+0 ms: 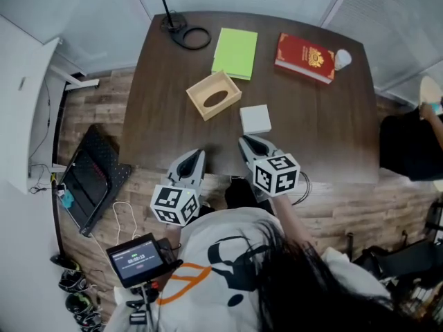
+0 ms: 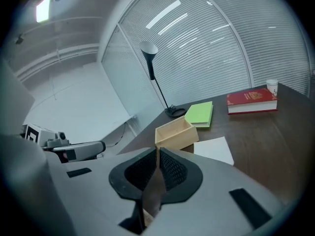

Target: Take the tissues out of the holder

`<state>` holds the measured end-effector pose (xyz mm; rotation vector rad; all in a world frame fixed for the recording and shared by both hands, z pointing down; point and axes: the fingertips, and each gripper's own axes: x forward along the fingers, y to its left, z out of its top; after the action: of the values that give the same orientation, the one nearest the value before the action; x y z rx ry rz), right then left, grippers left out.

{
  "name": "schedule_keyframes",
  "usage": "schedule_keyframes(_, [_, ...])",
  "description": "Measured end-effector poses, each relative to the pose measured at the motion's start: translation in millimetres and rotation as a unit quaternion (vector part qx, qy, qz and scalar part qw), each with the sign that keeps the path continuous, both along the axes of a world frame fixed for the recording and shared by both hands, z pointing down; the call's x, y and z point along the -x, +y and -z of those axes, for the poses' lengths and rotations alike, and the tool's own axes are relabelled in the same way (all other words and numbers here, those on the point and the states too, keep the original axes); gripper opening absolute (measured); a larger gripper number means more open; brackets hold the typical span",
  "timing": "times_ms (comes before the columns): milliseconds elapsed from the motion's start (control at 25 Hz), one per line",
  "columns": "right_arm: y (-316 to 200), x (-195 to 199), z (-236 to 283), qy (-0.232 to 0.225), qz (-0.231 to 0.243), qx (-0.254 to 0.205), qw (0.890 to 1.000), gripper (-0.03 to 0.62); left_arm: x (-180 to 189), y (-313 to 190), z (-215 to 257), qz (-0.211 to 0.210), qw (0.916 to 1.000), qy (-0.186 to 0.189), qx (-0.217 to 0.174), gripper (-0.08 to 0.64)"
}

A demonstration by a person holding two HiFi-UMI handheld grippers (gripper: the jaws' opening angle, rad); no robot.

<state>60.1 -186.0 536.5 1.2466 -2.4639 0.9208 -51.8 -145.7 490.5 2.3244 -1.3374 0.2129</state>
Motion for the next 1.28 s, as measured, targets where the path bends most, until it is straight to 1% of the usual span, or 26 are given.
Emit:
schedule_keyframes(200, [39.4,45.3,13.6,0.002,-0.005,-0.019,1.0,0.029,40.1,32.6,8.6,-0.012,0.9998,0.0,-0.016,-0.002])
schedule_keyframes(360, [83.8,80.1,22.2,-0.005,-0.022,-0.027,0.999,0.029,70.3,71.7,14.9,-0.033,0.9991,0.006,-0.026,-0.002])
schedule_keyframes(480, [120.4,93.2,20.3,-0.006,-0.043,-0.024,0.999,0.029,86.0,102.7,9.1,-0.055,0.9982,0.005,-0.022,-0.002])
schedule_keyframes(640, [165.8,102.1,12.3,0.007,-0.063,-0.013,0.998,0.029,99.5,134.8,2.5,-0.072,0.9973,0.012,-0.013,-0.002])
schedule_keyframes(800, [202.3,106.8,12.8,0.011,-0.074,-0.007,0.997,0.029,100.4,161.9,-0.5,-0.087,0.9959,0.022,-0.007,-0.002])
schedule_keyframes(960, [220.6,100.8,11.5,0.019,-0.076,-0.005,0.997,0.029,88.6,177.1,-5.3,-0.1,0.9945,0.032,-0.002,-0.002])
schedule_keyframes(1080, [222.5,94.0,8.6,0.021,-0.075,-0.006,0.997,0.029,81.1,180.1,-7.3,-0.1,0.9944,0.034,-0.003,-0.002])
schedule_keyframes(1280, [244.4,83.2,23.6,0.016,-0.063,-0.02,0.998,0.029,66.4,206.0,8.6,-0.092,0.9952,0.03,-0.016,-0.002])
